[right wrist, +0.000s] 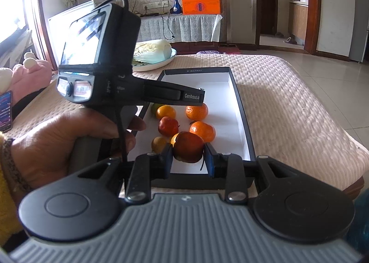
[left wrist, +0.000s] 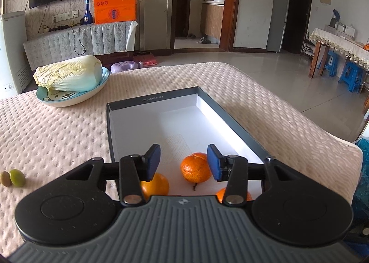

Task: Organize fruits
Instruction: 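Lower the tangerine into the box and open the left tool, then lower the red tomato into the box and open the right tool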

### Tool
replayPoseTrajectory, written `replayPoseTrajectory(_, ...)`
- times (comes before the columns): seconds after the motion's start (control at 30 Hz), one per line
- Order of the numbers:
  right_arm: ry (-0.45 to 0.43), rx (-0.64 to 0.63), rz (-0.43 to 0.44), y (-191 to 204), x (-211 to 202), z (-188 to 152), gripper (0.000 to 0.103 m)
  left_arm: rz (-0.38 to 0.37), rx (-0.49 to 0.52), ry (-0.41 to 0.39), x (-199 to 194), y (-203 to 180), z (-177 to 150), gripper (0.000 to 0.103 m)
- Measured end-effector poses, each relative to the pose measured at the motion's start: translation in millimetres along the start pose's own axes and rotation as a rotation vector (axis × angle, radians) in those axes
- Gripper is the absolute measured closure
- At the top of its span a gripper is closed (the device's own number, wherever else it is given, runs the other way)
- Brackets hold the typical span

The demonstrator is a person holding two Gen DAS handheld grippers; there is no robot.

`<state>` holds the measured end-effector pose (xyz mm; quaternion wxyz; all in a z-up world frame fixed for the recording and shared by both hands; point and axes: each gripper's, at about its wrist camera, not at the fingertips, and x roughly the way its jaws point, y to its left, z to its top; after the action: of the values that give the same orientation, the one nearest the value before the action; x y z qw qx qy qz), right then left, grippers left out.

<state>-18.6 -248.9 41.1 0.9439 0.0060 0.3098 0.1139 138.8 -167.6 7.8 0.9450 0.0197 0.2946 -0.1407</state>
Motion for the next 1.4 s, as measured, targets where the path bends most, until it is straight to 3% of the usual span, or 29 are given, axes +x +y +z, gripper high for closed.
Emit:
replayPoseTrajectory(0.97,-0.024,0.016,-0.019,4.4,15.1,6.7,0.071,0.008,-0.037,-0.045,-30.7,20.4,7.0,0.041)
replayPoseTrajectory(1.4,-0.008,0.075,-0.066,6.0,68.6,28.7,0.071,0.03,-0.042,-0.08,-60.7,52.9,4.8,0.035)
